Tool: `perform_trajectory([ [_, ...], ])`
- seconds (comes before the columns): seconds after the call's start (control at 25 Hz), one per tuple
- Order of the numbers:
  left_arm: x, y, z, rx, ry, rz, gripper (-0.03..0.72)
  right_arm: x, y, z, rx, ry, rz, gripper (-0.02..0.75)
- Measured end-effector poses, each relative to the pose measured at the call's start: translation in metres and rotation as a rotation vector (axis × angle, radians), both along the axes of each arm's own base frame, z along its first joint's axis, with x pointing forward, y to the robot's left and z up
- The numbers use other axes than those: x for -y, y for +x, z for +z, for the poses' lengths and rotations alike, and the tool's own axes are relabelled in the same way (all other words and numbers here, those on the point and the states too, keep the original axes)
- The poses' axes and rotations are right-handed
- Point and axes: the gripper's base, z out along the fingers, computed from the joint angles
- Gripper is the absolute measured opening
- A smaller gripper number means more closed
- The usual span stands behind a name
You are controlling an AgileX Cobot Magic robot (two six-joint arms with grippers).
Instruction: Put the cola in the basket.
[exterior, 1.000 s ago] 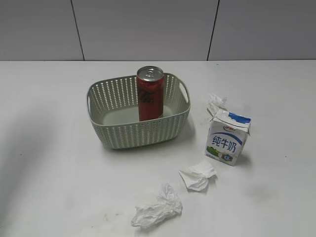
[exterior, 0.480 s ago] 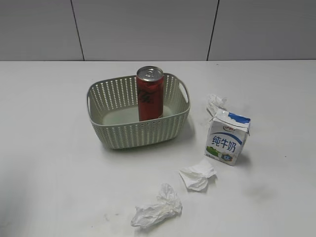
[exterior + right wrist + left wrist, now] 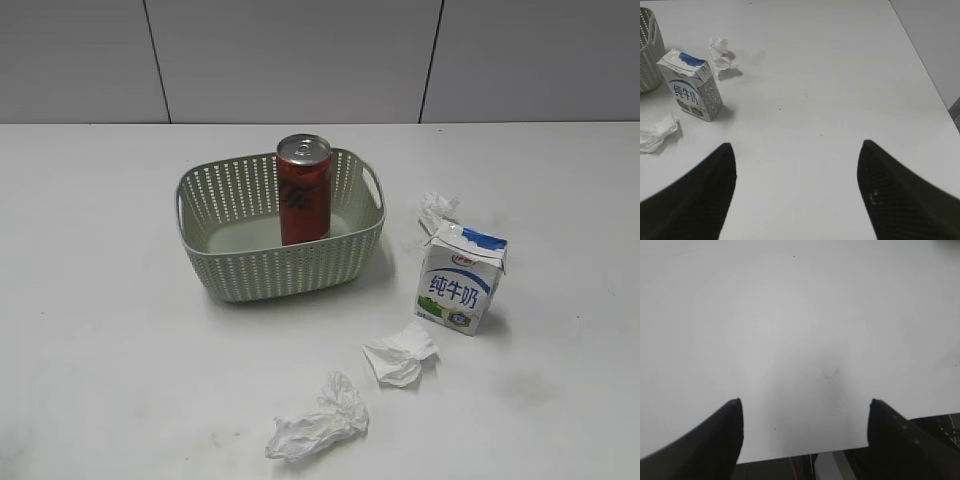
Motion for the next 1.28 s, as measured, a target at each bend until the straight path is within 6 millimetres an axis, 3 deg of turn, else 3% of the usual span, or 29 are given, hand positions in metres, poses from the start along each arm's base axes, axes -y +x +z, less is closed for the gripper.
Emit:
perform_trajectory([
  [0.12, 0.001, -0.017, -0.003, 0.058, 0.002, 0.001, 0.589, 0.000, 0.000, 0.000, 0.000, 0.000, 0.000, 0.571],
  [0.68, 0.003, -0.077, 0.021, 0.458, 0.016, 0.001, 0.589, 0.000, 0.000, 0.000, 0.000, -0.001, 0.000, 0.571],
  [1.28, 0.004, -0.115, 0.023, 0.688, 0.029, 0.002, 0.589, 0.000, 0.000, 0.000, 0.000, -0.001, 0.000, 0.571],
])
